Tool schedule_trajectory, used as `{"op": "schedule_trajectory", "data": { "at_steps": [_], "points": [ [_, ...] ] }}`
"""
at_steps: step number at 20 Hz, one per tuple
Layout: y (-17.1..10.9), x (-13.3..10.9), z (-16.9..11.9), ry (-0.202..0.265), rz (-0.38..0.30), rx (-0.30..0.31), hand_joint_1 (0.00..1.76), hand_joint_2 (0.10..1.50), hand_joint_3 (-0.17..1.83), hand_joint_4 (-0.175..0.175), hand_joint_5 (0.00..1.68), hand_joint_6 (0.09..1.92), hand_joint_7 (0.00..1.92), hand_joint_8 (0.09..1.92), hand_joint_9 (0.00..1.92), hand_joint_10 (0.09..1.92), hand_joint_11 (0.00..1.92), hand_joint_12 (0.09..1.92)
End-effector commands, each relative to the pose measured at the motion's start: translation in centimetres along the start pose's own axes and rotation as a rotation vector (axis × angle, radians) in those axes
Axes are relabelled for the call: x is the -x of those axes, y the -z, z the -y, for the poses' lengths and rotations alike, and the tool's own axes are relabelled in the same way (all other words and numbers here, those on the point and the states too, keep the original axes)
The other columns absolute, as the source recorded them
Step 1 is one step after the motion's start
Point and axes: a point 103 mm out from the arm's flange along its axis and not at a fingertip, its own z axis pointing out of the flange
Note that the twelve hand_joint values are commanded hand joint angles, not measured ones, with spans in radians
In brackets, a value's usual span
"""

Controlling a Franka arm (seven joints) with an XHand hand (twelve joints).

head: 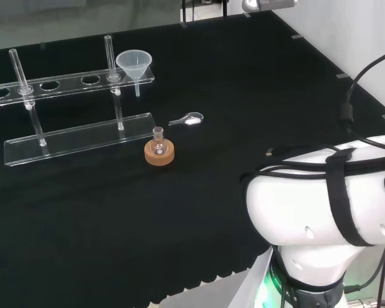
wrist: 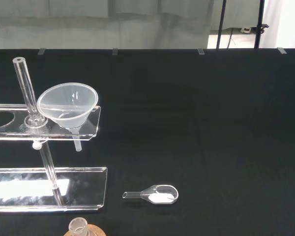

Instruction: Pick up the funnel from the transparent funnel stand.

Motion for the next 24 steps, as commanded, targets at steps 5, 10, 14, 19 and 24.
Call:
{"op": "schedule_trajectory", "data": {
  "at_steps": [5, 10, 14, 19, 24],
  "points": [
    [0.1, -0.2, -0.2, -0.002, 0.015, 0.013, 0.01, 1.23, 0.4, 0.009, 0.29, 0.09, 0.0, 0.52, 0.19, 0.66, 0.14, 1.37],
    [0.0, 0.1, -0.8, -0.016, 0.02, 0.003, 0.0, 1.26, 0.35, 0.009, 0.3, 0.09, 0.0, 0.52, 0.19, 0.66, 0.15, 1.37],
    [-0.5, 0.0, -1.7, -0.037, 0.023, -0.007, 0.01, 1.26, 0.34, 0.008, 0.3, 0.09, 0.0, 0.52, 0.19, 0.66, 0.15, 1.37],
    [-1.5, -0.5, -3.5, -0.056, 0.017, -0.016, 0.01, 1.27, 0.32, 0.007, 0.3, 0.09, 0.0, 0.52, 0.19, 0.66, 0.15, 1.37],
    [-2.9, -0.8, -6.4, -0.057, 0.034, -0.044, 0.01, 1.27, 0.32, 0.003, 0.3, 0.09, 0.01, 0.53, 0.2, 0.66, 0.15, 1.37]
  ]
}}
